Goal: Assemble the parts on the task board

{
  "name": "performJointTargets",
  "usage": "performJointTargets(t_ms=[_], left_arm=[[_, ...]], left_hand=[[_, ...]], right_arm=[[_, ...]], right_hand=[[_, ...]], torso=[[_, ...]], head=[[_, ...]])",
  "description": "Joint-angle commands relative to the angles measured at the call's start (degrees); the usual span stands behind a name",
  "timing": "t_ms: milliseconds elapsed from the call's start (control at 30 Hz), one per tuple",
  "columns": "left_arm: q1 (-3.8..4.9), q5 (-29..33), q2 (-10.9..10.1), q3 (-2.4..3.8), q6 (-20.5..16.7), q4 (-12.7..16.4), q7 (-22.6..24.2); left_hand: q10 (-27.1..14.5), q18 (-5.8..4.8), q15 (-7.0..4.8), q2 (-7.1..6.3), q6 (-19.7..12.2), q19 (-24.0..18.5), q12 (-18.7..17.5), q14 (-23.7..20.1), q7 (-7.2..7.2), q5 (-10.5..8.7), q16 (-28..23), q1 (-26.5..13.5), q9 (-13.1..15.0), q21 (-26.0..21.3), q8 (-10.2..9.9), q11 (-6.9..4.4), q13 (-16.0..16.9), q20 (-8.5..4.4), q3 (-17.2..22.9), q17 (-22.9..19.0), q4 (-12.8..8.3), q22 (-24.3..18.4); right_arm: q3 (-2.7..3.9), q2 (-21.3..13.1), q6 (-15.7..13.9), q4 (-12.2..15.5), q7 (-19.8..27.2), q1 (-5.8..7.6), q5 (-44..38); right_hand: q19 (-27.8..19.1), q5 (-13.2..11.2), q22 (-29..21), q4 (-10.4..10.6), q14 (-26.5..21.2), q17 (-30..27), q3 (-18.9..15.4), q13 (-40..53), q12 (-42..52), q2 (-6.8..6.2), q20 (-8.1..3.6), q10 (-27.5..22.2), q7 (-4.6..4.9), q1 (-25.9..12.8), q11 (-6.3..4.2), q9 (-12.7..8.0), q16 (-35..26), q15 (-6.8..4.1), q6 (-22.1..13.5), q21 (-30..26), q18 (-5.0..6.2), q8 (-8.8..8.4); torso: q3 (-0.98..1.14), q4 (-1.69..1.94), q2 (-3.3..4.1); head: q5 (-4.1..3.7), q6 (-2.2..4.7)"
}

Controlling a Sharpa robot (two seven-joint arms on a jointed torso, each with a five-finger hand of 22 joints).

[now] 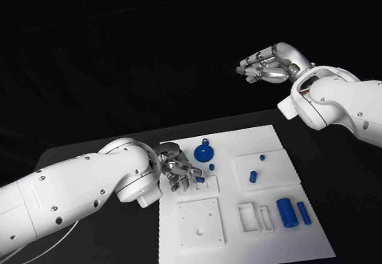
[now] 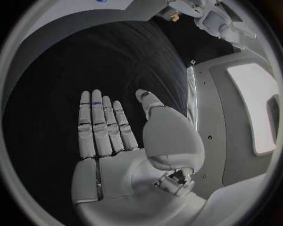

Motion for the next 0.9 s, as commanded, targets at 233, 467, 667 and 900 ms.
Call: performJointTargets(t_ms=[233, 467, 667, 900], left_arm=[[0.03, -7.94, 1.22, -0.72, -1.12, 1.08, -5.83], [-0.15, -8.89, 2.36, -1.14, -1.82, 0.85, -6.27], [-0.51, -9.67, 2.75, -1.3, -2.31, 0.49, -6.39], [-0.7, -10.87, 2.85, -1.35, -2.74, 0.48, -6.37]], left_hand=[[2.34, 0.16, -0.19, -0.16, 1.74, 0.43, 0.11, 0.73, -1.12, 0.99, -0.11, 0.46, 0.05, 0.45, 0.24, -0.81, 0.34, -0.38, 10.2, 0.34, -9.92, 1.09], [2.22, 0.13, -0.2, -0.28, 1.81, 0.41, 0.23, 0.7, -1.12, 1.44, -0.22, 0.29, 0.02, 0.49, 0.22, -0.8, 0.51, -0.41, 10.34, 0.47, -9.91, 1.08], [2.21, 0.15, -0.21, -0.32, 1.84, 0.44, 0.27, 0.73, -1.13, 1.69, -0.25, 0.21, 0.02, 0.57, 0.23, -0.81, 0.63, -0.43, 10.49, 0.6, -9.91, 1.08], [2.28, 0.17, -0.24, -0.43, 1.91, 0.5, 0.27, 0.82, -1.15, 1.9, -0.3, 0.17, 0.03, 0.62, 0.25, -0.84, 0.68, -0.44, 10.55, 0.66, -9.91, 1.08]], right_arm=[[0.05, 2.29, -2.88, -3.06, 4.55, 0.29, 7.71], [0.05, 3.13, -2.08, -4.73, 4.6, 0.32, 10.64], [0.04, 3.23, -1.59, -5.22, 4.61, 0.32, 11.39], [0.04, 3.16, -1.28, -5.31, 4.55, 0.32, 11.71]], right_hand=[[-3.7, 2.46, -0.24, 0.45, -3.91, -0.58, -0.75, -0.05, -0.18, -0.82, 1.54, -1.48, 0.39, 1.84, 0.63, -0.1, -0.32, 1.27, -1.24, 0.06, 0.94, -0.39], [-3.65, 2.02, -0.23, -1.91, -3.69, -0.56, 0.4, -0.05, -0.17, -0.34, 1.58, -1.19, 0.28, 1.32, 0.53, -0.07, -0.27, 1.31, -0.51, 0.19, 1.07, -0.35], [-3.9, 1.91, -0.22, -2.29, -3.85, -0.57, 0.24, -0.05, -0.18, -0.3, 1.61, -1.29, 0.36, 1.12, 0.58, -0.09, -0.3, 1.33, -0.97, 0.15, 1.02, -0.38], [-4.06, 1.9, -0.22, -2.48, -3.93, -0.57, 0.01, -0.05, -0.17, -0.31, 1.64, -1.31, 0.39, 0.98, 0.6, -0.09, -0.28, 1.35, -1.16, 0.16, 0.99, -0.38]], torso=[[0.0, 0.19, -0.16], [-0.03, 0.19, 0.0], [0.05, 0.17, -0.07], [0.08, 0.14, -0.13]], head=[[0.03, -0.65], [0.19, -0.72], [0.14, -0.86], [0.16, -0.89]])
